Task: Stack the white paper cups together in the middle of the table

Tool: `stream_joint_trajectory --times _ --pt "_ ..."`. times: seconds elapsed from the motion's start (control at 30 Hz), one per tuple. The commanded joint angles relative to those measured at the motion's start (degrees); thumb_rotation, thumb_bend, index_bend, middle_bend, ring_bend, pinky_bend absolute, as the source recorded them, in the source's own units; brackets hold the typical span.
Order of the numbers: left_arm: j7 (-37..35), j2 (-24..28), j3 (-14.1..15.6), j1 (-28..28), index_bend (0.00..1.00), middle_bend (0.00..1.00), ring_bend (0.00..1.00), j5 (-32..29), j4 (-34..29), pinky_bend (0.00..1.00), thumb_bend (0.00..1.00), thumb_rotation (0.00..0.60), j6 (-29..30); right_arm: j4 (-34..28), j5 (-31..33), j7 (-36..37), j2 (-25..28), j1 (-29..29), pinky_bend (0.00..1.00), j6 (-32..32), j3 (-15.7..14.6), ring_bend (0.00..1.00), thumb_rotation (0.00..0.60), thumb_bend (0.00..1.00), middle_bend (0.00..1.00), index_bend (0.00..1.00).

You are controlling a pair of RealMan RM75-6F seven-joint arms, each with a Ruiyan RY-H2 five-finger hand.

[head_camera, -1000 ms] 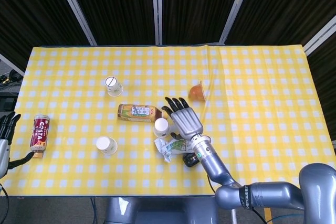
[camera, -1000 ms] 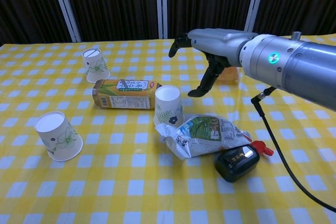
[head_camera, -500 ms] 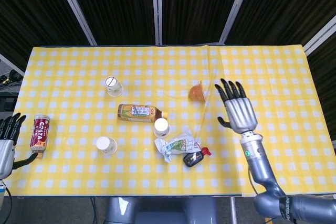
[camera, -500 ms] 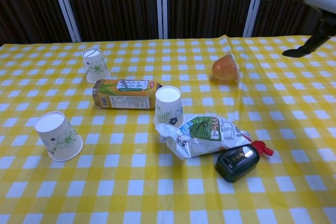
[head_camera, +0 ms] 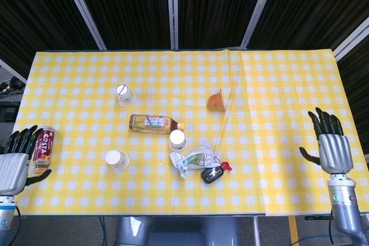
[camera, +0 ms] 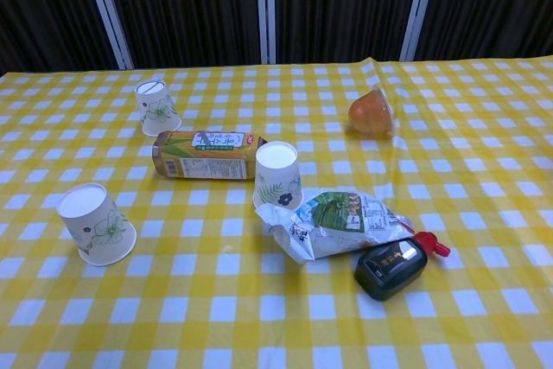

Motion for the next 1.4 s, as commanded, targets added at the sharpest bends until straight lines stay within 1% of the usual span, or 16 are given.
stream_joint_trajectory --times 0.03,0.13,0.27,0.33,0.43,0.47,0.5,0.53,0.6,0.67,0.8,0.93,1.07,1.23,1.4 --pt "-0.2 0.3 0.1 -0.9 0.0 0.0 0.0 0.1 -0.7 0.0 0.05 0.6 -1.5 2.1 -2.5 2.9 0.3 -2.7 0.0 2.0 -0.7 0.0 0.6 0.12 0.0 0.05" --pt "1.1 1.4 -0.5 -3.0 0.0 0.0 0.0 0.5 -2.5 0.0 0.07 0.6 -3.7 2.8 -4.6 3.8 0.7 -4.3 0.0 4.0 -0.2 0.0 0.6 0.12 0.0 0.05" --pt "4.5 3.8 -1.9 -6.6 0.01 0.0 0.0 0.4 -5.9 0.0 0.08 0.6 -8.1 1.5 -6.1 3.7 2.0 -5.5 0.0 5.9 1.0 0.0 0.6 0.12 0.0 0.05" --pt "6.0 4.7 -2.9 -9.1 0.07 0.0 0.0 0.1 -7.1 0.0 0.11 0.6 -11.1 1.0 -6.7 4.1 2.6 -5.9 0.0 6.7 1.5 0.0 0.6 0.12 0.0 0.05" --pt "8.9 6.3 -4.7 -14.6 0.17 0.0 0.0 -2.2 -9.3 0.0 0.17 0.6 -19.0 0.3 -7.0 5.9 3.5 -6.7 0.0 7.1 2.4 0.0 0.6 0.12 0.0 0.05" --pt "9.7 6.6 -5.1 -16.7 0.18 0.0 0.0 -3.1 -10.1 0.0 0.18 0.6 -22.1 0.3 -6.8 6.5 3.8 -6.9 0.0 6.8 2.7 0.0 0.6 0.12 0.0 0.05" --pt "10.9 7.0 -5.5 -19.5 0.19 0.0 0.0 -4.5 -11.2 0.0 0.19 0.6 -26.8 0.4 -6.6 7.3 4.1 -7.1 0.0 6.4 3.1 0.0 0.6 0.12 0.0 0.05" --pt "11.8 7.3 -5.8 -21.7 0.2 0.0 0.0 -6.1 -11.8 0.0 0.19 0.6 -30.3 0.6 -6.4 7.9 4.3 -7.3 0.0 6.0 3.4 0.0 0.6 0.12 0.0 0.05" --pt "13.9 7.6 -6.2 -24.4 0.2 0.0 0.0 -8.9 -12.7 0.0 0.19 0.6 -34.2 0.8 -6.3 8.7 4.6 -7.5 0.0 5.4 3.8 0.0 0.6 0.12 0.0 0.05" --pt "16.7 7.1 -6.3 -26.7 0.22 0.0 0.0 -11.8 -13.0 0.0 0.19 0.6 -36.5 1.0 -6.3 9.6 4.8 -7.8 0.0 5.0 4.3 0.0 0.6 0.12 0.0 0.05" --pt "22.9 5.0 -5.5 -29.9 0.23 0.0 0.0 -17.3 -12.8 0.0 0.14 0.6 -38.2 1.0 -6.8 10.9 5.2 -8.5 0.0 5.0 5.1 0.0 0.6 0.12 0.0 0.05" --pt "25.3 4.0 -4.9 -31.5 0.26 0.0 0.0 -20.6 -13.3 0.0 0.14 0.6 -38.4 0.9 -7.0 11.5 5.5 -9.0 0.0 5.1 5.7 0.0 0.6 0.12 0.0 0.05" --pt "27.8 4.1 -3.6 -33.1 0.29 0.0 0.0 -23.3 -14.2 0.0 0.14 0.6 -38.8 1.0 -7.1 12.3 5.7 -9.4 0.0 5.0 6.5 0.0 0.6 0.12 0.0 0.05" --pt "29.6 6.0 -1.5 -34.0 0.29 0.0 0.0 -24.9 -16.6 0.0 0.14 0.6 -38.1 0.8 -7.7 12.6 5.8 -9.9 0.0 4.9 7.2 0.0 0.6 0.12 0.0 0.05" --pt "29.5 6.3 0.9 -33.3 0.29 0.0 0.0 -23.4 -16.4 0.0 0.14 0.6 -36.3 0.7 -7.9 12.7 5.8 -10.2 0.0 4.1 7.7 0.0 0.6 0.12 0.0 0.05"
